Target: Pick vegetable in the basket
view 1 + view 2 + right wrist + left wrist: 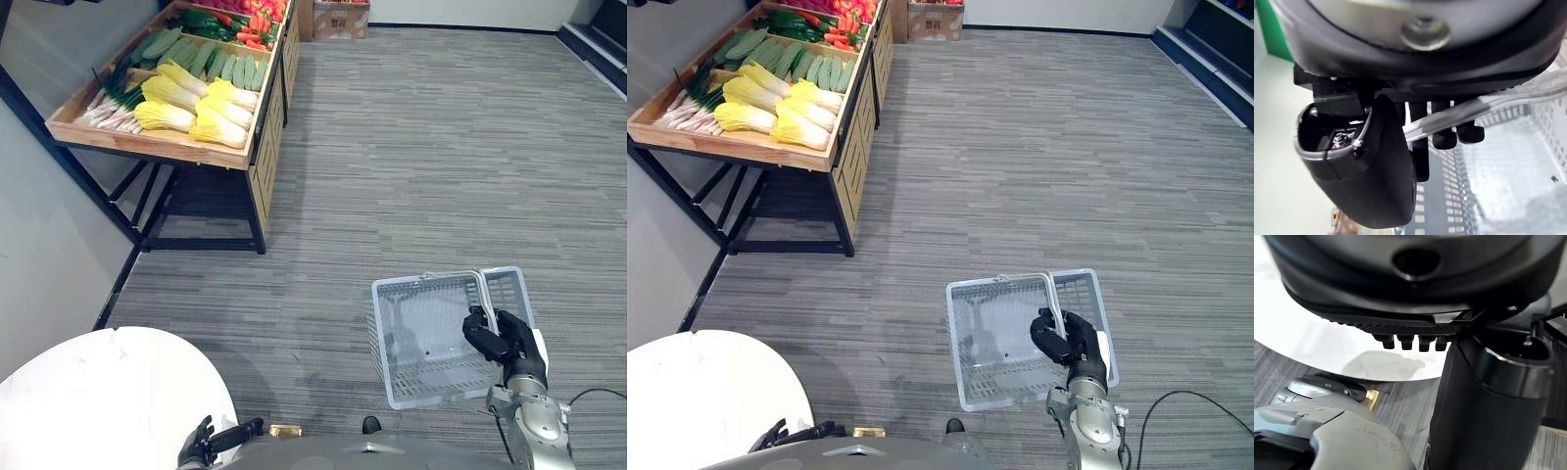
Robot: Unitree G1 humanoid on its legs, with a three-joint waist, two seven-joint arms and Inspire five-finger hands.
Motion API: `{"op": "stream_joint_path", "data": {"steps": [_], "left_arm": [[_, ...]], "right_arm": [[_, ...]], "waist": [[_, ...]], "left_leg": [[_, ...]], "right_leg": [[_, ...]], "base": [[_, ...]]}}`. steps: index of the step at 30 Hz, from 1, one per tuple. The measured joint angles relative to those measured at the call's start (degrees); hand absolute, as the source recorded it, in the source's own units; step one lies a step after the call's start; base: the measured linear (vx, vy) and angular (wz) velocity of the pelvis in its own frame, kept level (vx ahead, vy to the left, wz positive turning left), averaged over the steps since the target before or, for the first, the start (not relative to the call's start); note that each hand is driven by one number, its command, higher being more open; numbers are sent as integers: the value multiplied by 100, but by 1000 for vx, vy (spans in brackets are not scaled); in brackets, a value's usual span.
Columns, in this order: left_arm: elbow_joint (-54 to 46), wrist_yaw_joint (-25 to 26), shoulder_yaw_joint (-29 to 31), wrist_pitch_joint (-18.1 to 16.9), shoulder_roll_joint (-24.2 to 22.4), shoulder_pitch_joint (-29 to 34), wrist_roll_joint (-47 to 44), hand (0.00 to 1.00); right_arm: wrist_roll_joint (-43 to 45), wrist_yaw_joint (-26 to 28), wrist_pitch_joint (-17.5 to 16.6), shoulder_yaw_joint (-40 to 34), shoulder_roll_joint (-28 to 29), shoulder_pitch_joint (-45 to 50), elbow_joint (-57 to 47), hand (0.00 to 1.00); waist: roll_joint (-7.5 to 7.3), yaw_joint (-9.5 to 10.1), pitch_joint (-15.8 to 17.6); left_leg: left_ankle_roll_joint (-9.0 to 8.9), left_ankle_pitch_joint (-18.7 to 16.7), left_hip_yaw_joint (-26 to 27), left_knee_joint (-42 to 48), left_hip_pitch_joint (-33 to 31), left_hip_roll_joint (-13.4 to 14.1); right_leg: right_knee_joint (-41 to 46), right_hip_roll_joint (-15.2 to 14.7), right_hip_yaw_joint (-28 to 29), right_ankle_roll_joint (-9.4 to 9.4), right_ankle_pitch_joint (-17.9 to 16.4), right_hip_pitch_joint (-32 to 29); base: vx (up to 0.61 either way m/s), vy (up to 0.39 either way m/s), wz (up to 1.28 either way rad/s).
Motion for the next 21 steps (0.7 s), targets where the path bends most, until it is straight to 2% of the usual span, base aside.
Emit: {"op": "stream_joint_path", "data": {"steps": [4,7,14,16,17,19,20,21], "left_arm": [[-313,84,57,-7,-76,-15,-163,100],[-417,103,65,-8,-103,-19,-210,100],[-536,108,65,-25,-108,-36,-332,100],[-599,118,59,-25,-102,-56,-332,100],[-624,131,40,-23,-117,-89,-328,100],[-641,145,54,-16,-90,-192,-301,100],[-644,160,74,-13,-85,-217,-296,100],[-661,184,156,-10,-78,-235,-286,100]], "right_arm": [[488,-3,0,1,241,-82,0,0],[507,-17,1,1,302,-84,0,0],[482,-118,7,-35,474,-30,0,0],[483,-177,7,-56,580,-85,0,0],[483,-191,7,-122,633,-99,-4,0],[485,-225,7,-254,810,-179,-17,0],[482,-230,13,-252,832,-176,-11,0],[472,-226,44,-252,868,-159,-12,0]], "waist": [[-25,57,21],[-37,101,29],[-105,82,84],[-104,78,195],[-45,66,261],[-29,65,370],[-12,74,411],[41,81,468]], "left_leg": [[-19,-11,374,1,-67,106],[-19,-10,623,11,-50,122],[-23,-25,816,41,-76,86],[-35,-112,844,244,-150,124],[7,-306,850,468,-305,209],[76,-526,843,865,-506,329],[90,-558,855,934,-525,399],[86,-574,857,1009,-535,478]], "right_leg": [[-13,38,-187,62,133,-186],[-181,48,-270,72,278,-182],[-272,-11,-290,112,359,-186],[-74,9,-268,113,358,-268],[146,82,-247,113,357,-407],[306,116,-242,131,369,-527],[398,122,-273,26,295,-550],[849,15,-457,-245,80,-712]], "base": [[18,-6,-27],[15,1,-32],[-4,19,-4],[-61,24,-1],[-83,27,-3],[-114,57,-3],[-77,62,-8],[3,73,-8]]}}
